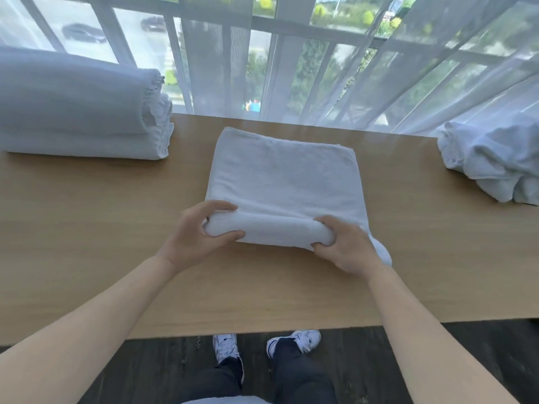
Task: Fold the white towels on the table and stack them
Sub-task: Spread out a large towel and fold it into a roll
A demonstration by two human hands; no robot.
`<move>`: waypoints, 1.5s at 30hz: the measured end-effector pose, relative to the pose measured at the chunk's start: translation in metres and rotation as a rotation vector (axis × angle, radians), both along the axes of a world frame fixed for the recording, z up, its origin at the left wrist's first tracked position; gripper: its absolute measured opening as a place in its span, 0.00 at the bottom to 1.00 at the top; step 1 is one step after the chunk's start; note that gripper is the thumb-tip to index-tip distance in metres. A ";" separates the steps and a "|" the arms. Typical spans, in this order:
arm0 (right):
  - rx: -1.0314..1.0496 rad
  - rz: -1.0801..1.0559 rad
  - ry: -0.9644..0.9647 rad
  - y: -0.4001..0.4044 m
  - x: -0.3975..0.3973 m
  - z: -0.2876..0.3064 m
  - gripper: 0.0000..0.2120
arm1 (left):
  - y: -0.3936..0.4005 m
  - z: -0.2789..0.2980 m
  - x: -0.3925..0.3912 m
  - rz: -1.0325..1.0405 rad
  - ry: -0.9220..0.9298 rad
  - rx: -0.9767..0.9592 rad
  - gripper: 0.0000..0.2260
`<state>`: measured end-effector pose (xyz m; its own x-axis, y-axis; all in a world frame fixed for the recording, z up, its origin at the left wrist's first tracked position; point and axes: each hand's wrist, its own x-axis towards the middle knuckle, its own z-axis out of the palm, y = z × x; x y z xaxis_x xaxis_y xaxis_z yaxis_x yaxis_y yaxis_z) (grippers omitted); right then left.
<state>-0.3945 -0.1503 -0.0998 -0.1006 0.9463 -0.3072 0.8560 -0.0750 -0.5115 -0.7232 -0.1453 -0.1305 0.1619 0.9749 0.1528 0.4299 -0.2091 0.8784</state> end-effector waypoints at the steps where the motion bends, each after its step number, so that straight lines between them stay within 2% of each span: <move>1: -0.001 -0.011 0.027 0.006 0.003 0.006 0.17 | 0.004 0.002 0.002 0.013 -0.051 0.005 0.23; 4: -0.075 -0.040 0.106 0.024 0.013 0.021 0.17 | 0.017 0.005 0.003 -0.029 -0.049 -0.036 0.29; 7: -0.154 -0.003 0.166 0.044 0.021 0.030 0.16 | 0.035 0.003 0.004 -0.033 -0.005 -0.141 0.27; 10: -0.198 0.040 0.180 0.061 0.025 0.034 0.13 | 0.055 0.004 0.013 0.085 -0.005 -0.185 0.21; 14: -0.296 0.050 0.185 0.078 0.035 0.036 0.14 | 0.075 0.006 0.030 0.269 0.040 -0.229 0.14; 20: -0.399 0.000 0.005 0.100 0.096 0.039 0.21 | 0.091 0.001 0.041 0.481 -0.085 -0.374 0.19; 21: -0.420 -0.023 0.043 0.102 0.110 0.040 0.21 | 0.095 0.001 0.042 0.495 -0.137 -0.417 0.20; 23: -0.469 -0.058 0.211 0.106 0.133 0.041 0.23 | 0.106 0.001 0.042 0.523 -0.247 -0.503 0.28; 26: -0.414 -0.154 0.559 0.117 0.151 0.033 0.24 | 0.127 0.003 0.039 0.523 -0.321 -0.627 0.40; 29: -0.301 -0.330 0.990 0.136 0.147 0.021 0.21 | 0.150 0.008 0.034 0.551 -0.377 -0.691 0.43; 31: -0.224 -0.439 1.064 0.153 0.135 0.014 0.18 | 0.164 0.010 0.030 0.554 -0.378 -0.702 0.44; 33: -0.184 -0.548 1.002 0.171 0.122 0.008 0.16 | 0.176 0.010 0.030 0.538 -0.375 -0.719 0.42; 36: -0.166 -0.632 0.806 0.196 0.105 -0.006 0.08 | 0.188 0.007 0.030 0.552 -0.366 -0.752 0.39; 41: -0.103 -0.689 0.509 0.218 0.092 -0.043 0.10 | 0.199 -0.002 0.041 0.665 -0.206 -0.723 0.33; 43: -0.063 -0.694 0.362 0.220 0.091 -0.055 0.12 | 0.203 -0.006 0.045 0.708 -0.117 -0.690 0.33; 45: -0.021 -0.701 0.309 0.223 0.089 -0.064 0.14 | 0.208 -0.011 0.049 0.733 -0.011 -0.679 0.35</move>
